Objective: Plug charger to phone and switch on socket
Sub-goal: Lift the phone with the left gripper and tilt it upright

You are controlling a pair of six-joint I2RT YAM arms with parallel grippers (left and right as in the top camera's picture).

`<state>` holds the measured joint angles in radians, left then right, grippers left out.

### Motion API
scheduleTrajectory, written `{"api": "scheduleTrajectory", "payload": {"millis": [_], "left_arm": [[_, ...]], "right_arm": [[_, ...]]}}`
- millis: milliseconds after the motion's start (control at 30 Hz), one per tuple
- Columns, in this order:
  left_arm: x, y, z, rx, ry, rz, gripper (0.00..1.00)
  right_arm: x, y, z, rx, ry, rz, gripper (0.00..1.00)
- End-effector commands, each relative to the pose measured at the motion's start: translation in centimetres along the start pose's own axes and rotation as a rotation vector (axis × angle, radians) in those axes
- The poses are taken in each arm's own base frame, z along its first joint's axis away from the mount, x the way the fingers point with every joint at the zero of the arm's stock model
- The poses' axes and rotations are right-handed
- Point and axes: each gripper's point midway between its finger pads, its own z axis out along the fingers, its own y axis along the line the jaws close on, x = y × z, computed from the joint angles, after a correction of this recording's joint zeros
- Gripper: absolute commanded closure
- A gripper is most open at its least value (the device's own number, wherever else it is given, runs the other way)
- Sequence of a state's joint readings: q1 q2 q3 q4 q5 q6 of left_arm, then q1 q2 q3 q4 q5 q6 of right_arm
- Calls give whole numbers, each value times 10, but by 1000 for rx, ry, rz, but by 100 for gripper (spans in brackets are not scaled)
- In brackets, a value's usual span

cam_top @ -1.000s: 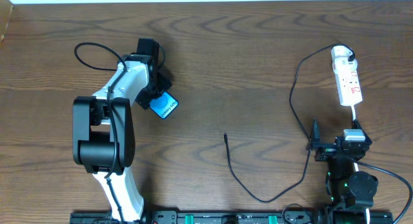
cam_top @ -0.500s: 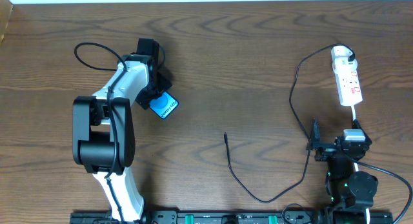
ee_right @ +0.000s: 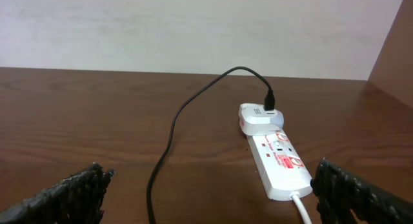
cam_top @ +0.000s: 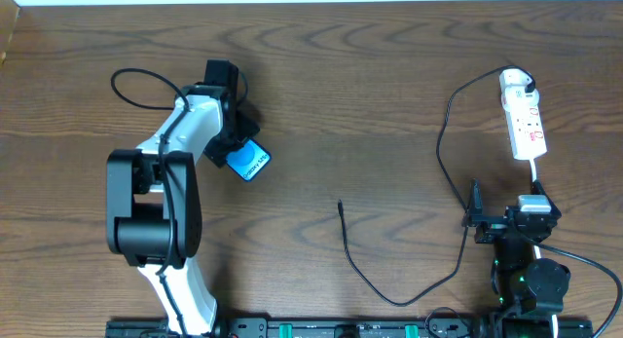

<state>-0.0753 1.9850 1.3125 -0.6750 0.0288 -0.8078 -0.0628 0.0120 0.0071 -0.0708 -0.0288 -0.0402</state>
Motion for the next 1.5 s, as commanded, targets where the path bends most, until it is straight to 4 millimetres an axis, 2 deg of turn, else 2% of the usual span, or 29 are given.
{"api": "scheduleTrajectory", "payload": {"millis": [0, 233, 367, 433, 700, 900, 1033, 1367, 1467], "left_arm": [[-9, -11, -34, 84, -50, -2, 93], [-15, -18, -67, 152, -103, 1, 92], [-4, -30, -79, 233, -52, 8, 93], [13, -46, -90, 340, 46, -6, 93], [62, -80, -121, 547, 401, -156, 92], [90, -95, -150, 635, 661, -254, 93], [109, -102, -178, 700, 866, -271, 93], [125, -104, -211, 703, 1122, -361, 92], [126, -104, -214, 689, 1154, -386, 93]], "right_arm": [[0, 0, 0, -1, 0, 1, 1], [0, 0, 0, 0, 0, 1, 1], [0, 0, 0, -1, 0, 1, 1], [0, 0, 0, -1, 0, 1, 1], [0, 0, 0, -1, 0, 1, 1], [0, 0, 0, -1, 0, 1, 1], [0, 0, 0, -1, 0, 1, 1], [0, 0, 0, -1, 0, 1, 1], [0, 0, 0, -1, 0, 1, 1]]}}
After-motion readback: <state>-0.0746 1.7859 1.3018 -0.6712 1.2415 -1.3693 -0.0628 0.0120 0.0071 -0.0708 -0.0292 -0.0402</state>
